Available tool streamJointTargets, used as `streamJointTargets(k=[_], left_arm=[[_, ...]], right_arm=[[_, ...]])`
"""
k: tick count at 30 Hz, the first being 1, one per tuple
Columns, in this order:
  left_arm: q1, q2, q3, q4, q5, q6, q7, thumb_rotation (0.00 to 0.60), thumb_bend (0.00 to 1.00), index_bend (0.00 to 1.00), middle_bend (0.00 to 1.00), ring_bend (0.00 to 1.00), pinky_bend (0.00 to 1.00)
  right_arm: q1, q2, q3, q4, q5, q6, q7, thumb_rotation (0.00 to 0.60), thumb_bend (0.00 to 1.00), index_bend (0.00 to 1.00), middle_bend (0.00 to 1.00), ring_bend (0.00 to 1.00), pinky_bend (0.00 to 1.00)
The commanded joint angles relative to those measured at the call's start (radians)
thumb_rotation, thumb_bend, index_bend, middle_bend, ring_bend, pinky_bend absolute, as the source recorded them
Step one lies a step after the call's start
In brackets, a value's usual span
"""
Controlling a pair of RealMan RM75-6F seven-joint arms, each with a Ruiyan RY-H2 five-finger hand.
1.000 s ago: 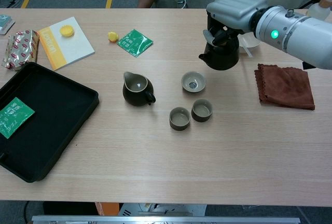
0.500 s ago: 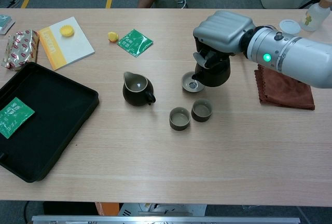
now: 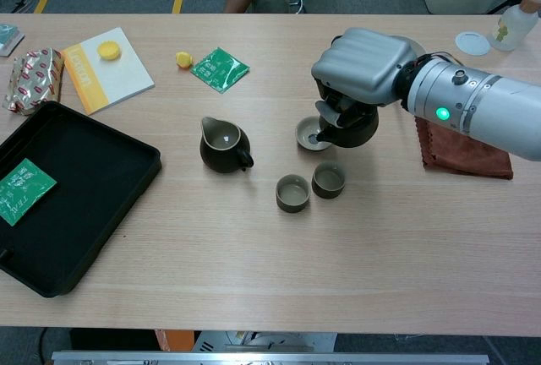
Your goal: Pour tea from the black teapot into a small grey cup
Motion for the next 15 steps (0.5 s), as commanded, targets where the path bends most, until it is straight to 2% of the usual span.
streamJointTargets(k=[1, 15], left_arm=[[0.001, -0.001, 0.000, 0.001, 0.001, 0.000, -0.001, 0.600, 0.27, 0.19, 0.22, 0.19, 0.19], [0.007, -0.005, 0.002, 0.006, 0.000, 0.003, -0.006, 0.600, 0.27, 0.19, 0.22, 0.19, 0.19]], right_arm=[[-0.005, 0.004, -0.014, -0.008, -0.012, 0.002, -0.018, 0.358, 0.60, 0.90, 0.84, 0.81, 0.29], [-0.017, -0.001, -0.046, -0.013, -0.050, 0.008, -0.098, 0.360, 0.61, 0.90, 0.83, 0.81, 0.29]])
